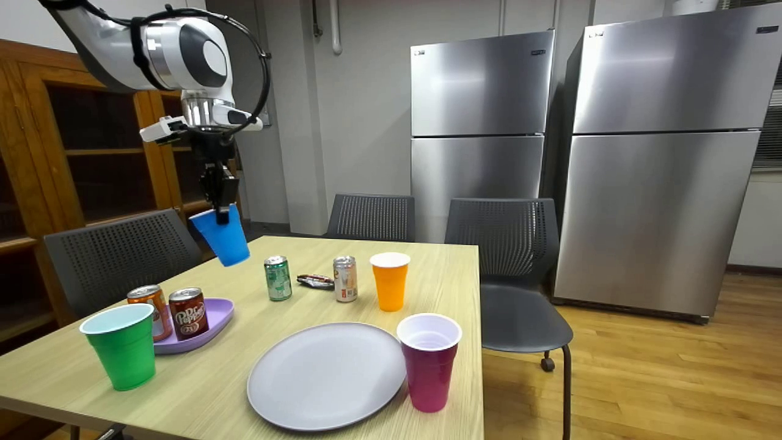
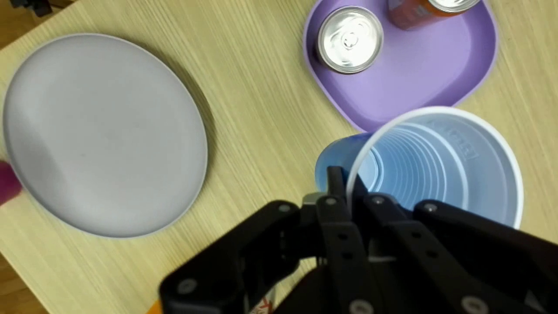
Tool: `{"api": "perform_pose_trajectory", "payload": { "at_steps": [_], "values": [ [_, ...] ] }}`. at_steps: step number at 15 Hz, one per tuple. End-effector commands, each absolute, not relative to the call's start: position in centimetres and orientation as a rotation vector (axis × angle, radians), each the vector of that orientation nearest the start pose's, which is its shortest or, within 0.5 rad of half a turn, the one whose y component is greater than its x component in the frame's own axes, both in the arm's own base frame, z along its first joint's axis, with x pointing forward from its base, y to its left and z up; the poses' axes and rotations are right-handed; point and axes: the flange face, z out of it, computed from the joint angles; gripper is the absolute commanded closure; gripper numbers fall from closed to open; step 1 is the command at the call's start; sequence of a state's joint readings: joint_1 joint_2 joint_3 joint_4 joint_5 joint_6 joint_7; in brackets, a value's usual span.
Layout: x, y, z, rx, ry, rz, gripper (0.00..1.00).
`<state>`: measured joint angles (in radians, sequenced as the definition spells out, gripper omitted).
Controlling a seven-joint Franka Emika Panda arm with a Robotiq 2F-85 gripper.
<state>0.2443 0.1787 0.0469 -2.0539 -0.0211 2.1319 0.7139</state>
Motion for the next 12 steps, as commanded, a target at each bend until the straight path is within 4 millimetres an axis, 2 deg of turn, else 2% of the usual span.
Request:
{"api": "perform_pose_trajectory", "payload": {
  "at_steps": [1,4,12],
  "values": [
    [52.1,12.1,33.7,-3.081,0.742,0.166,0.99],
    [51.1,8.9,32.1,-3.050,0.848,0.208,0.99],
    [48.9,2.4,29.1,-2.980,1.070,0.297,0.99]
  ]
}}
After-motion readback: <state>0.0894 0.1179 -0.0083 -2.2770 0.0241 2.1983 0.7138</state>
